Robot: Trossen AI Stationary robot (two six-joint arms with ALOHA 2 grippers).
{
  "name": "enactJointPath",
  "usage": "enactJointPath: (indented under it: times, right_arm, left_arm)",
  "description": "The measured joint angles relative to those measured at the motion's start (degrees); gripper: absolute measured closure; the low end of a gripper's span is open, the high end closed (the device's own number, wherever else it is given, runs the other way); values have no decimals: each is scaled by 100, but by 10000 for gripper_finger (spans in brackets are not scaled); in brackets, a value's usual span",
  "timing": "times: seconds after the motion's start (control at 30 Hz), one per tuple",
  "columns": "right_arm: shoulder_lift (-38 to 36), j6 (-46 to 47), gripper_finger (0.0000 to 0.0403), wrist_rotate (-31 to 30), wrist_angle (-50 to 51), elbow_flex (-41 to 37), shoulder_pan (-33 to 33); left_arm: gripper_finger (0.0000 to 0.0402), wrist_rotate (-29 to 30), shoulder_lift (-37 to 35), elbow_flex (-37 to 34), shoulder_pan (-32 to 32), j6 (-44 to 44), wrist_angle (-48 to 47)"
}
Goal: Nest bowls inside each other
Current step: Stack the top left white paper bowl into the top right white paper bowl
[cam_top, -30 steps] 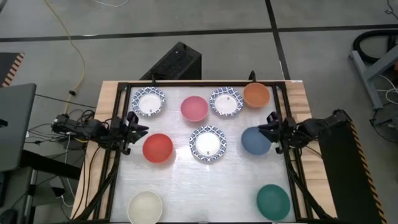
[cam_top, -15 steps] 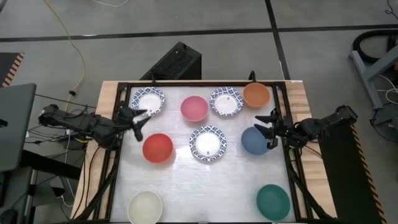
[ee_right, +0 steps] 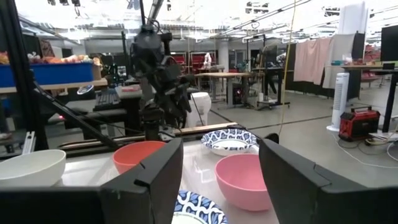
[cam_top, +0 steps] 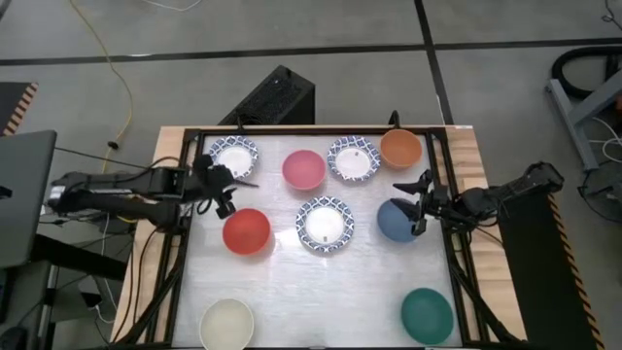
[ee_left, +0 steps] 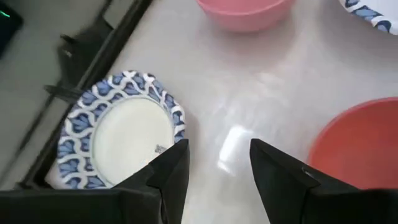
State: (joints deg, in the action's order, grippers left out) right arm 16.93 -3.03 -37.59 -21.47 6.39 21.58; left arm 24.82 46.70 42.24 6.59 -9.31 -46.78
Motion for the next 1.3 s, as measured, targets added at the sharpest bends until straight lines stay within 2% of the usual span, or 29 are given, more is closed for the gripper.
enactJointPath:
  times: [0.2,0.33,0.77,1.13,1.2,1.3]
  right_arm:
    - [0,142,172,16,15,4,2]
    - [0,313,172,20,91,7,7]
    - [0,318,172,25,347,7,7]
    - [0,312,172,25,449,7,7]
    - [0,311,172,25,459,7,7]
    - [0,313,172,25,456,7,7]
  left_arm:
    - [242,-858,331,0,1242,804,84]
    - [242,-1242,860,0,1658,1219,86]
    - [242,-666,2374,0,1784,1981,736]
    - [242,-649,3346,-2,2280,2069,1263]
    - [249,-657,3461,-2,2340,2065,1270]
    - [286,-473,3598,-2,2399,2073,1305]
